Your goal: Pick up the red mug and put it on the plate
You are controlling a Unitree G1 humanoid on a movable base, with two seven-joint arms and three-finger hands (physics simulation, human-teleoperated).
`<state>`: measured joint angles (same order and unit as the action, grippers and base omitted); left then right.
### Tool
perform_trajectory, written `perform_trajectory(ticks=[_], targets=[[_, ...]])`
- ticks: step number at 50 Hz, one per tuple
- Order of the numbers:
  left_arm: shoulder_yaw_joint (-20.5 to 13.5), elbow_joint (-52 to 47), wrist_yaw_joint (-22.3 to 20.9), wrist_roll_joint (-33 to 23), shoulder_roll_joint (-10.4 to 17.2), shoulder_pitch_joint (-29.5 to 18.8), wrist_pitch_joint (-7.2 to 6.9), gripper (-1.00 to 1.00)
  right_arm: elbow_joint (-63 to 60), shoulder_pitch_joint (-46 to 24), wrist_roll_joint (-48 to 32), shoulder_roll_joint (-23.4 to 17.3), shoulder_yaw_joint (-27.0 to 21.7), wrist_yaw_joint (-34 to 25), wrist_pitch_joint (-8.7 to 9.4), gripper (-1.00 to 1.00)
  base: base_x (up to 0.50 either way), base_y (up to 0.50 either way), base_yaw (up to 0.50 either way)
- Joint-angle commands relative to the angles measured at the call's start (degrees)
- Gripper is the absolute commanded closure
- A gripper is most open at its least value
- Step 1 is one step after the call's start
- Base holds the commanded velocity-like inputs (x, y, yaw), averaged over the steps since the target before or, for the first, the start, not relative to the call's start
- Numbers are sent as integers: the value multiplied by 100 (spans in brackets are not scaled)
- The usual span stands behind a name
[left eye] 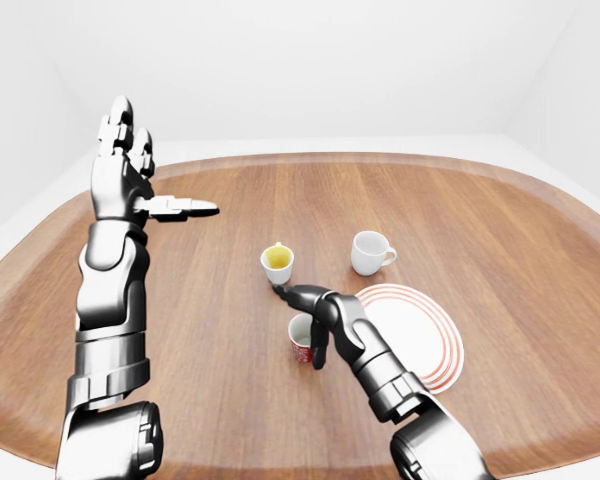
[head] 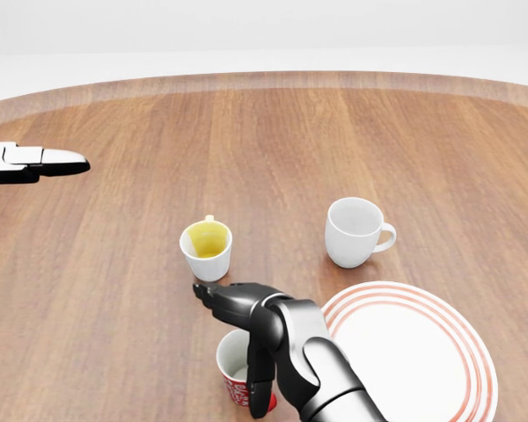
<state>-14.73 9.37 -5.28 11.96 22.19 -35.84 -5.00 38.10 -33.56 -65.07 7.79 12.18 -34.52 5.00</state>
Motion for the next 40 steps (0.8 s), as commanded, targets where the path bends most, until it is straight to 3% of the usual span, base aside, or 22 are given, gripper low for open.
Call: perform_trajectory(ticks=[1, 40], targets=[[5, 81, -1, -3, -11, 2, 0, -100, 252, -88, -20, 46, 13, 67, 0, -100, 0, 0, 0], [-15, 130, -7, 41, 0, 50, 0, -100, 1480, -398, 229, 139, -18, 688, 0, -100, 0, 0, 0]])
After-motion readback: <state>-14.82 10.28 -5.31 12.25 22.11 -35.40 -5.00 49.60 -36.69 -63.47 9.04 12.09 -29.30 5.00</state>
